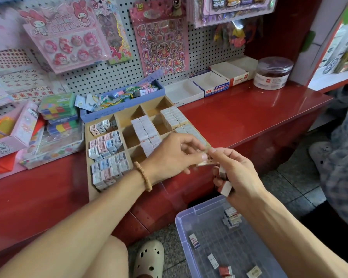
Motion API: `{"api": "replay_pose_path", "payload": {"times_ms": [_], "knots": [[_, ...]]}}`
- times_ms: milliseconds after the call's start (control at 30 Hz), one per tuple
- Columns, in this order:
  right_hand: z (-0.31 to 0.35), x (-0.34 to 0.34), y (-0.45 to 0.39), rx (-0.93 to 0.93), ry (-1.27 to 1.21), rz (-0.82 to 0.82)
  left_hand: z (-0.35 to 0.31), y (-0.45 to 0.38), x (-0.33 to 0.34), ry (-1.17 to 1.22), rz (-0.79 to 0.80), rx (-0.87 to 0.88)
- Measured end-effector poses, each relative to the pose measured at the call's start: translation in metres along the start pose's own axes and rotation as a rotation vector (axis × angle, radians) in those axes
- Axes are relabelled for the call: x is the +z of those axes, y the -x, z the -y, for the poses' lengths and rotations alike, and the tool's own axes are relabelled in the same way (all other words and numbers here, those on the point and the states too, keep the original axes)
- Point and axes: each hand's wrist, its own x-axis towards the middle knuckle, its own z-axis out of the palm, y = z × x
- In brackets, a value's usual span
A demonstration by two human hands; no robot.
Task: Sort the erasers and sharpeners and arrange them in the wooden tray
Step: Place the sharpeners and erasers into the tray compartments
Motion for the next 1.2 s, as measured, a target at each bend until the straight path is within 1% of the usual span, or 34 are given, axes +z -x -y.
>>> {"api": "replay_pose_path", "payload": {"times_ms": [100,167,200,267,367,500,567,633,700,767,967,1067,1167,1200], "knots": [[0.005,0.0,-0.002,-0.006,-0.008,-0.011,0.002,-0.008,0.002,0.024,-0.007,0.015],[0.01,-0.002,-0.008,-0.006,-0.031,-0.036,0.002,-0.016,-0.008,0.034,-0.078,-0.013],[0.013,-0.003,-0.011,-0.005,-0.034,-0.049,0.002,-0.021,-0.017,-0.002,-0.134,-0.006],[0.022,-0.002,-0.022,-0.008,-0.04,-0.063,0.003,-0.033,-0.037,-0.123,-0.229,0.019],[0.035,0.001,-0.041,-0.036,-0.06,-0.067,0.006,-0.053,-0.068,-0.286,-0.331,0.006],[0.042,-0.002,-0.061,-0.073,-0.079,-0.058,0.015,-0.087,-0.095,-0.54,-0.396,-0.056],[0.042,-0.007,-0.067,-0.073,-0.082,-0.082,0.021,-0.103,-0.102,-0.652,-0.381,-0.087],[0.043,-0.013,-0.074,-0.075,-0.093,-0.117,0.027,-0.115,-0.104,-0.743,-0.33,-0.105],[0.044,-0.018,-0.079,-0.075,-0.1,-0.142,0.034,-0.123,-0.101,-0.802,-0.293,-0.115],[0.042,-0.019,-0.082,-0.068,-0.098,-0.148,0.042,-0.128,-0.097,-0.835,-0.29,-0.118],[0.035,-0.016,-0.086,-0.029,-0.113,-0.137,0.061,-0.134,-0.091,-0.826,-0.383,-0.121],[0.034,-0.013,-0.086,-0.009,-0.136,-0.135,0.059,-0.136,-0.092,-0.846,-0.375,-0.113],[0.033,-0.011,-0.086,0.011,-0.174,-0.125,0.056,-0.136,-0.094,-0.867,-0.329,-0.137],[0.034,-0.011,-0.085,0.018,-0.192,-0.122,0.053,-0.134,-0.095,-0.858,-0.343,-0.114]]}}
